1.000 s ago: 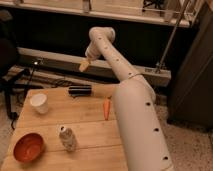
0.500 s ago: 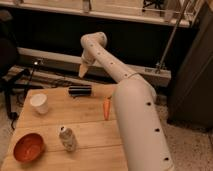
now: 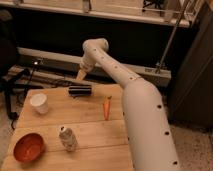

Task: Place the eraser in the ceramic cup

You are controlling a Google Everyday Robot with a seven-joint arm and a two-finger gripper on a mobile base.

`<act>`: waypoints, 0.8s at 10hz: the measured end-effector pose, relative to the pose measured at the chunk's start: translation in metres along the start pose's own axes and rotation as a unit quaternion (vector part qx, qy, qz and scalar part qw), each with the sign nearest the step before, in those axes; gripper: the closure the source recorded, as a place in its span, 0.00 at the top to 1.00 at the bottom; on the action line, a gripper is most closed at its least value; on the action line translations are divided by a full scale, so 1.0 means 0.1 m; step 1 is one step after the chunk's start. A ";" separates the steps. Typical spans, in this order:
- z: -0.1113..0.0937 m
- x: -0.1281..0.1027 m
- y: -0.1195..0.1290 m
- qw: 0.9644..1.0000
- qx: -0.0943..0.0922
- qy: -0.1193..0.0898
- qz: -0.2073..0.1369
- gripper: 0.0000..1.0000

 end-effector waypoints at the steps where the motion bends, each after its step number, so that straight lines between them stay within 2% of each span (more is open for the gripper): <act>1: 0.04 -0.02 -0.05 1.000 0.004 0.002 -0.007 0.80; 6: 0.21 -0.09 -0.23 1.000 0.024 0.007 -0.018 0.80; 8: 0.36 -0.07 -0.37 0.999 0.034 0.001 -0.034 0.80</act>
